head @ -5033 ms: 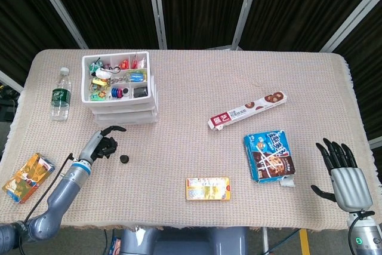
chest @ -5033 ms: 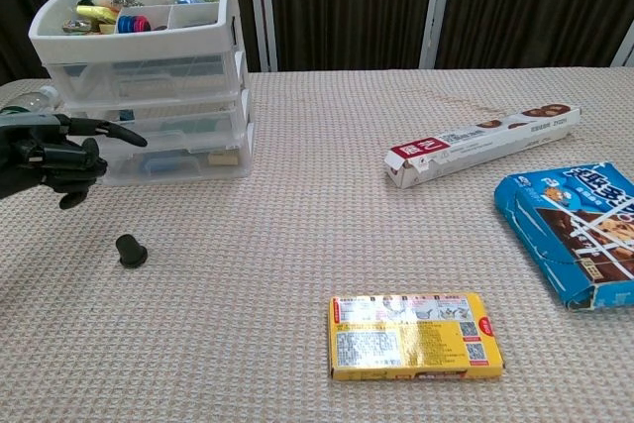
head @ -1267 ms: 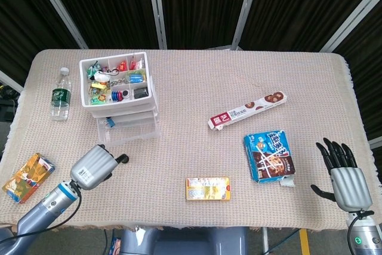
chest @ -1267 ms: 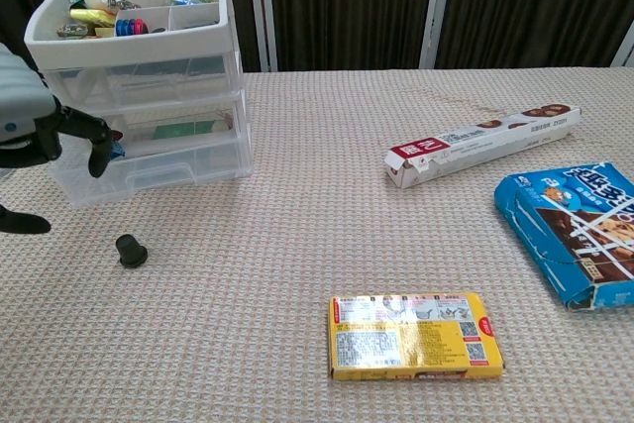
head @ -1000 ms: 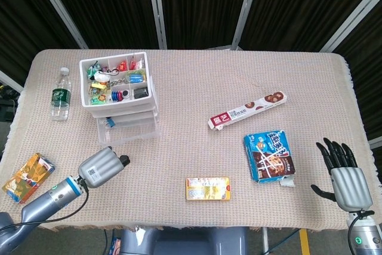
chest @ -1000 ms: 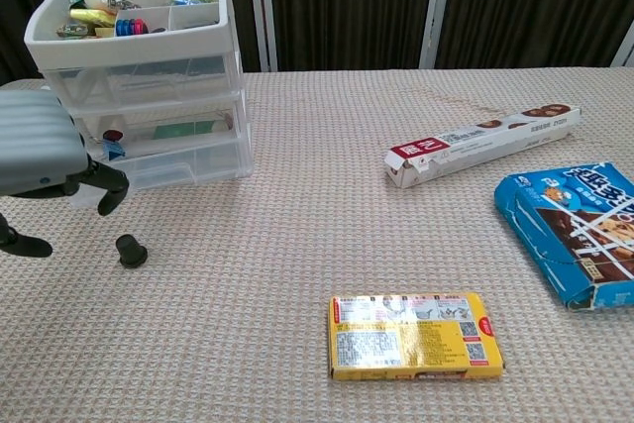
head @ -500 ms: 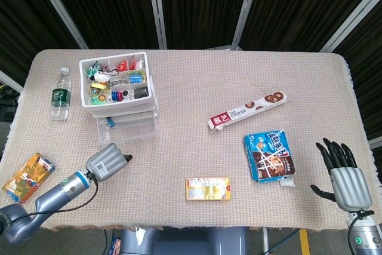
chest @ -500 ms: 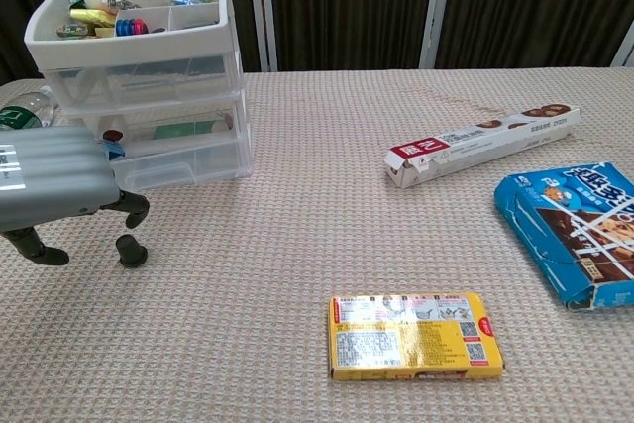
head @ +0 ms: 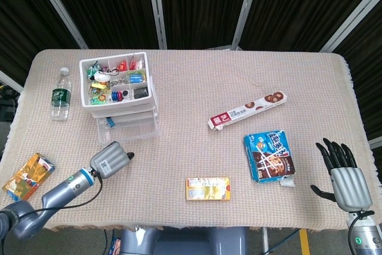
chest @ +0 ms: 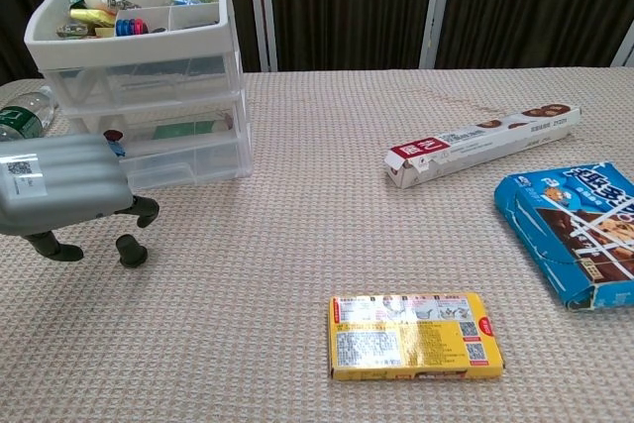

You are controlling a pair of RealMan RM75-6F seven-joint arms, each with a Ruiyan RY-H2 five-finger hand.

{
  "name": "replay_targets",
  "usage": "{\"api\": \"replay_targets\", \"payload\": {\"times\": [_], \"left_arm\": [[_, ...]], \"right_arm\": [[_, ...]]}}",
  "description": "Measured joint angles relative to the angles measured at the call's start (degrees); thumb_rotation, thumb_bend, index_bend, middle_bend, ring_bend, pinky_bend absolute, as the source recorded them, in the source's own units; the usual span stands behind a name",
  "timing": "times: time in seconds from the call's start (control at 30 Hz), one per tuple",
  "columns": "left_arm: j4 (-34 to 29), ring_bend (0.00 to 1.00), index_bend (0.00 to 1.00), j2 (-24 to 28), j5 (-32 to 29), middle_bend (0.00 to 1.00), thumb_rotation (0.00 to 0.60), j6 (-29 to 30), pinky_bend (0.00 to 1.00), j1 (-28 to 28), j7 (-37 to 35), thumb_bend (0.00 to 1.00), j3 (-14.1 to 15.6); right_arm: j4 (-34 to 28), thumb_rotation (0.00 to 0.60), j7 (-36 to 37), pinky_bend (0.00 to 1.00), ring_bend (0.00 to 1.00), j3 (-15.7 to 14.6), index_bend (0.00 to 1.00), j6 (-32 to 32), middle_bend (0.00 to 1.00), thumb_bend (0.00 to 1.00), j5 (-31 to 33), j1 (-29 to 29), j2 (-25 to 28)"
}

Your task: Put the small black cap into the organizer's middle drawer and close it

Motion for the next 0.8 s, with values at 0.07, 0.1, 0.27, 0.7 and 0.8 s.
{"api": "replay_targets", "payload": {"times": [0.07,0.1,0.27,0.7,0.8], "left_arm": [[0.5,0.9,0.37,-0.6,-0.8,0.97,0.6,-0.4,0.78,-0.1,0.2,0.19,-0.3],[0.8,0.9,0.37,-0.9,-1.1,0.97,0.6,-0.6,0.78,-0.1,0.3,0.2,-0.5],[1.7,0.9,0.37,-2.0,-1.7,0.97,0.6,-1.4,0.78,-0.3,1.4,0.23,-0.5],[3.4,0.9,0.39,-3.8,-2.1,0.97,0.6,-0.7,0.78,-0.4,0.7,0.25,-0.9],[3.6,0.9,0.4,-3.8,-2.1,0.97,0.6,-0.8,0.78,-0.5,0.9,0.25,-0.8]], "right_arm": [[0.0,0.6,0.0,0.0,0.0,0.0,0.07,0.0,0.0,0.0,0.0,0.0,0.0],[0.0,0.6,-0.1,0.0,0.0,0.0,0.07,0.0,0.0,0.0,0.0,0.0,0.0],[0.0,0.6,-0.1,0.0,0.0,0.1,0.07,0.2,0.0,0.0,0.1,-0.1,-0.1],[0.1,0.6,0.2,0.0,0.0,0.1,0.07,0.2,0.0,0.0,0.0,-0.1,0.0],[0.0,0.6,0.3,0.0,0.0,0.1,0.07,0.3,0.0,0.0,-0.1,0.0,0.0]]}}
